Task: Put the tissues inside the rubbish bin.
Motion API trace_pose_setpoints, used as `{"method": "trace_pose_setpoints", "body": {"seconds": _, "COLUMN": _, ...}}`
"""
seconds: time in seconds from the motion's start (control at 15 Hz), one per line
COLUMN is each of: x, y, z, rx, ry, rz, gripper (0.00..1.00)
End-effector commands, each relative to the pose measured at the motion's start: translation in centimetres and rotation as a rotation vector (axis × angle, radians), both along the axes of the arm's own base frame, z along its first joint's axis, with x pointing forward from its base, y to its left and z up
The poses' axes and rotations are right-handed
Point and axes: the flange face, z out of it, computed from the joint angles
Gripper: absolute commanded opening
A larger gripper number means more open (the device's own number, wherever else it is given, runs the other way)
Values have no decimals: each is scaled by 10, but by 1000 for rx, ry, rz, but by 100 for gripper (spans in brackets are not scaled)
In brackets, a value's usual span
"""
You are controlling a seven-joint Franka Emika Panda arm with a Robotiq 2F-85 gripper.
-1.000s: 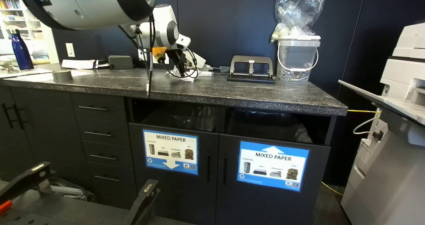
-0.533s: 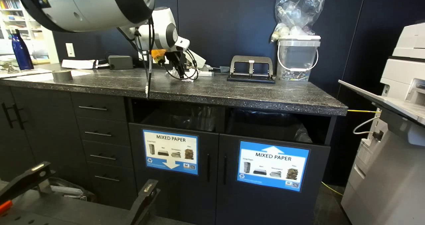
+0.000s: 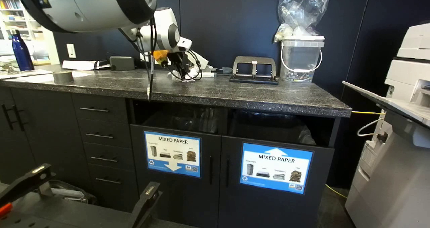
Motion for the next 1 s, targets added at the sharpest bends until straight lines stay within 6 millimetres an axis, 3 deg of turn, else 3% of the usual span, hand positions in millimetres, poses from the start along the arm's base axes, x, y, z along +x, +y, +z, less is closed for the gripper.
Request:
{"method": "trace_pose_setpoints", "body": {"seconds": 0.0, "x": 1, "y": 3, "z": 1, "rx": -43, "ry": -34, "rz": 42, "gripper": 19}}
{"method": "trace_pose_setpoints", "body": {"seconds": 0.13, "x": 0, "y": 2, "z": -3, "rx": -76, "ry": -9, "rz": 93, "gripper": 8}}
{"method": "trace_pose_setpoints", "body": {"seconds": 0.33, "x": -2, "y": 0, "z": -7, "rx": -128, "ry": 45, "rz": 200, "gripper": 3}}
{"method": "trace_pose_setpoints", "body": {"seconds": 0.93, "x": -13, "y": 1, "z": -9, "rx": -197, "ry": 234, "rz": 607, "gripper": 6}}
